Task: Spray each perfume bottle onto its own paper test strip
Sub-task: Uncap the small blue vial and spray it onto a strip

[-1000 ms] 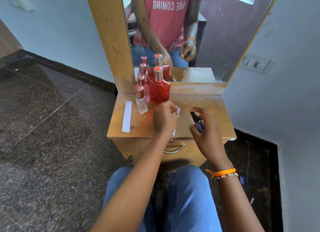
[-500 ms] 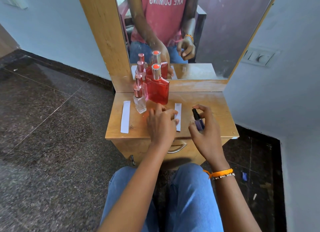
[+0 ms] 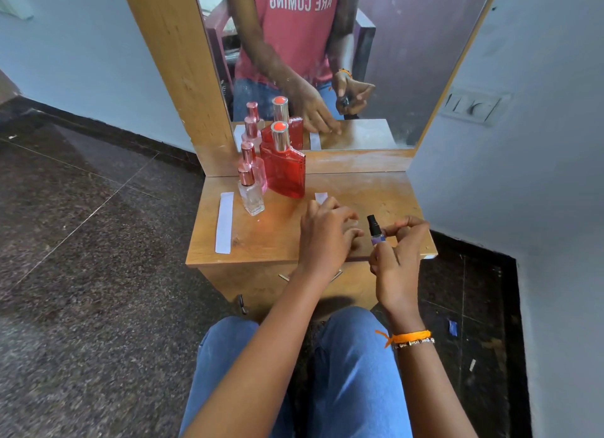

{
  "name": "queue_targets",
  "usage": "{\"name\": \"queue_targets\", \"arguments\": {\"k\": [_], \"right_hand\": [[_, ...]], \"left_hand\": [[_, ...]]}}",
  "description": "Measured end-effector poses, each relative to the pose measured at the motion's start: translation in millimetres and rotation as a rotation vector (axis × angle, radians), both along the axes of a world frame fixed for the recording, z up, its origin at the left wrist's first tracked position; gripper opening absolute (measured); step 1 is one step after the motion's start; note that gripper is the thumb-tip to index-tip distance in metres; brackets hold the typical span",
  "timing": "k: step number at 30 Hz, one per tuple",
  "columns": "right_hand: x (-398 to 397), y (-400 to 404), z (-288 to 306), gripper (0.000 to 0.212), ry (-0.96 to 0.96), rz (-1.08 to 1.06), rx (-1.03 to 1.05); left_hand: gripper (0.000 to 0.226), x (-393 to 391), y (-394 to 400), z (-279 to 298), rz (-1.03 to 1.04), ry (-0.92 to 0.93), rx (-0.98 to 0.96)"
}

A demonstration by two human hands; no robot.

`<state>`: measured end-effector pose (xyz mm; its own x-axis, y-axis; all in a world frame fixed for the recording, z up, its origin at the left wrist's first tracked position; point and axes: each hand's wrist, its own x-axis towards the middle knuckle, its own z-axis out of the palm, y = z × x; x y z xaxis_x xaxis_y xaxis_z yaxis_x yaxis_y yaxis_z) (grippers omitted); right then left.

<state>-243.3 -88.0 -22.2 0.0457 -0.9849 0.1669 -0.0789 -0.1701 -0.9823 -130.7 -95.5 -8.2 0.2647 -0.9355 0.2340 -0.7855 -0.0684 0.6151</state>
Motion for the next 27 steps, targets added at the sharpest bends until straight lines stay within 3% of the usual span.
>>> {"name": "queue_targets", "arguments": {"k": [3,7,9,12,19,25,27], "right_hand": [[-3,1,-4,0.030,0.016,0.008,0.001],[-3,6,-5,0.037,0.020,0.039,-0.030],[-1,9,-3,0.044,0.040,0.064,-0.069],[2,12,-1,0.053,0.063,0.072,-0.128],[9,19,7,0.054,0.076,0.100,-0.189],[16,20,13,0.037,0.079,0.173,-0.241],[19,18,13,0.035,0.063,0.171,-0.219]], "left_hand": [[0.013,-2,-1,5,0.028,0.089,0.000],[0.010,5,4,29,0.015,0.659,0.016],[0.007,8,8,38,-0.038,0.813,0.083],[0.008,11,14,43,-0.079,0.859,0.120],[0.007,18,26,46,-0.084,0.829,0.171],[0.003,26,33,53,-0.149,0.927,0.237],[0.013,29,36,54,-0.105,0.951,0.263]]}}
